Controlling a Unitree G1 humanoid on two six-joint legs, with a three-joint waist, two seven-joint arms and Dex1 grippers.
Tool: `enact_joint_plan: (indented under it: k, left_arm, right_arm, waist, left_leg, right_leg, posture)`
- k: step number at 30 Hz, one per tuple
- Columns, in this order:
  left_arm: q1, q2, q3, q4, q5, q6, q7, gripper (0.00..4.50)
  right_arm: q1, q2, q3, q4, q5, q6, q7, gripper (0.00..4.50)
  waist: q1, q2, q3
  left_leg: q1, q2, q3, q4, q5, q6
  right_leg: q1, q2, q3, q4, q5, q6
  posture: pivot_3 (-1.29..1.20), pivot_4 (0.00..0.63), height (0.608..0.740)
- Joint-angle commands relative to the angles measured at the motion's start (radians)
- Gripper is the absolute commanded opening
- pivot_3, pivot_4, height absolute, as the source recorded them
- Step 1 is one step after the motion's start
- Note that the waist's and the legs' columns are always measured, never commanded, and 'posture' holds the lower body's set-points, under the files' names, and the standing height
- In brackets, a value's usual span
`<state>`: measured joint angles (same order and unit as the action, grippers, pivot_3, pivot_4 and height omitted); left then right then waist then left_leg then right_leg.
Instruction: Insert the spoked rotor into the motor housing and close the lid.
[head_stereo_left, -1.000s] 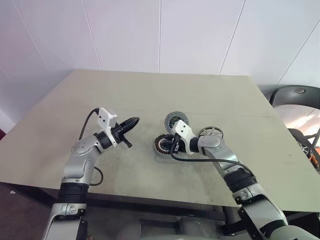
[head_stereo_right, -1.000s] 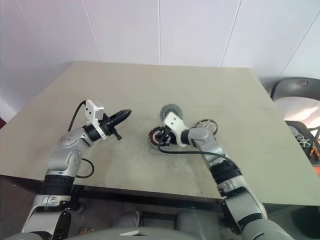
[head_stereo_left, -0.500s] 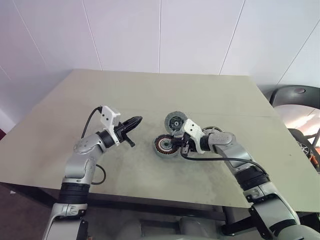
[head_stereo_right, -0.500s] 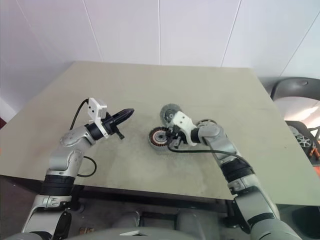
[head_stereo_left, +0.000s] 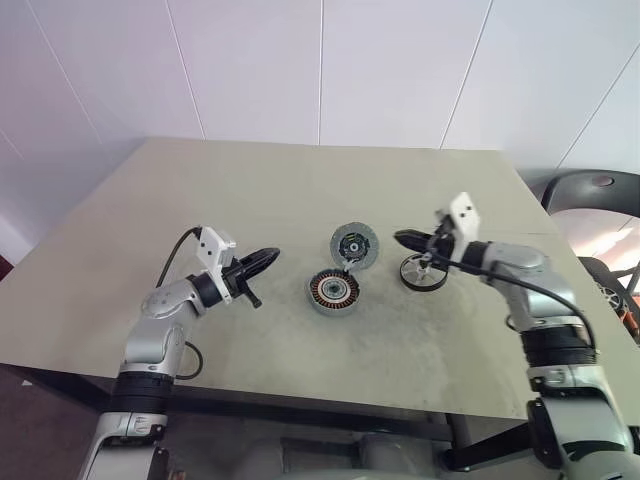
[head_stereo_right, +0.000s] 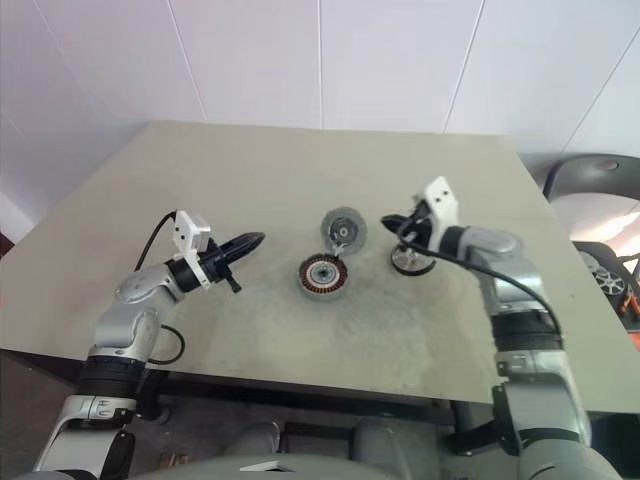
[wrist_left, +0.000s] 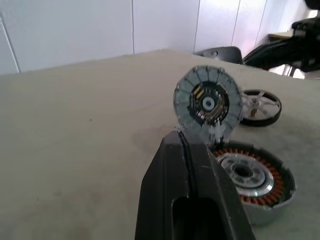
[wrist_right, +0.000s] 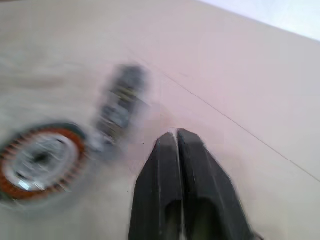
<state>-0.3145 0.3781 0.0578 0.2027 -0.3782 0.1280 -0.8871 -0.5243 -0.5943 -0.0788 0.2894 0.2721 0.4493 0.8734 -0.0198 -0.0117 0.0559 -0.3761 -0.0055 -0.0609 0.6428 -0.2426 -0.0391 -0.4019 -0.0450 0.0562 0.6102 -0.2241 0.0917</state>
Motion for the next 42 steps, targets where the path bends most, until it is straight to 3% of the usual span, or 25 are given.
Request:
enact_joint_plan:
  k: [1,8,18,21,27,30,42]
  left_arm:
    - [-0.011,0.001,0.008,-0.01,0.005,-0.043,-0.006,0.0]
    - [-0.01,-0.007,-0.013,-0.032,0.016,-0.04,0.009,0.0]
    - [-0.014,-0.003,-0.016,-0.055,0.016,-0.016,0.028,0.0]
    - [-0.013,0.001,-0.01,-0.042,0.015,-0.023,0.023,0.0]
    - [-0.001,0.005,-0.005,-0.014,0.017,-0.051,0.009,0.0]
    - [-0.003,0.003,-0.008,0.002,0.02,-0.062,0.005,0.0]
    - [-0.012,-0.007,-0.02,0.021,0.025,-0.075,0.004,0.0]
  right_arm:
    - [0.015,-0.028,-0.057,0.003,0.017,0.018,-0.03,1.35]
    - [0.033,-0.035,-0.099,0.123,0.025,0.154,-0.129,3.72]
    - [0.032,0.031,-0.123,0.157,0.099,0.227,-0.125,3.72]
    - [0.031,0.041,-0.12,0.161,0.108,0.232,-0.12,3.11]
    - [0.036,0.045,-0.116,0.144,0.127,0.222,-0.103,1.28]
    - [0.04,0.064,-0.157,0.079,0.22,0.255,-0.049,0.54]
    - [0.023,0.173,-0.257,-0.117,0.548,0.448,-0.005,0.54]
  waist:
    - [-0.002,0.0,0.0]
    - [-0.003,0.0,0.0]
    - [-0.004,0.001,0.001]
    - [-0.004,0.001,0.001]
    - [-0.016,0.001,0.001]
    - [-0.02,0.001,0.001]
    - [-0.025,0.004,0.002]
  left_leg:
    - [0.0,0.0,0.0,0.0,0.0,0.0]
    - [0.0,0.0,0.001,0.0,0.0,0.0]
    - [0.0,0.0,0.001,0.0,0.0,0.0]
    - [0.0,0.0,0.001,0.0,0.0,0.0]
    - [0.002,0.0,0.001,0.0,0.0,0.0]
    - [0.002,0.0,0.0,0.002,0.0,0.0]
    - [0.001,0.001,0.001,-0.005,0.0,0.0]
  right_leg:
    - [0.0,0.0,0.0,0.0,0.0,0.0]
    - [0.0,0.0,0.001,0.0,0.0,0.0]
    - [0.0,0.0,0.001,0.0,0.0,0.0]
    - [0.0,0.0,0.001,0.0,0.0,0.0]
    - [0.002,0.0,0.001,0.0,0.0,0.0]
    - [0.004,0.0,0.001,0.0,0.0,0.0]
    - [-0.002,0.001,0.001,0.001,0.0,0.001]
  posture:
    - [0.0,0.0,0.74]
    - [0.0,0.0,0.74]
    - [0.0,0.0,0.74]
    - [0.0,0.0,0.74]
    - [0.0,0.0,0.74]
    - [0.0,0.0,0.74]
    - [0.0,0.0,0.74]
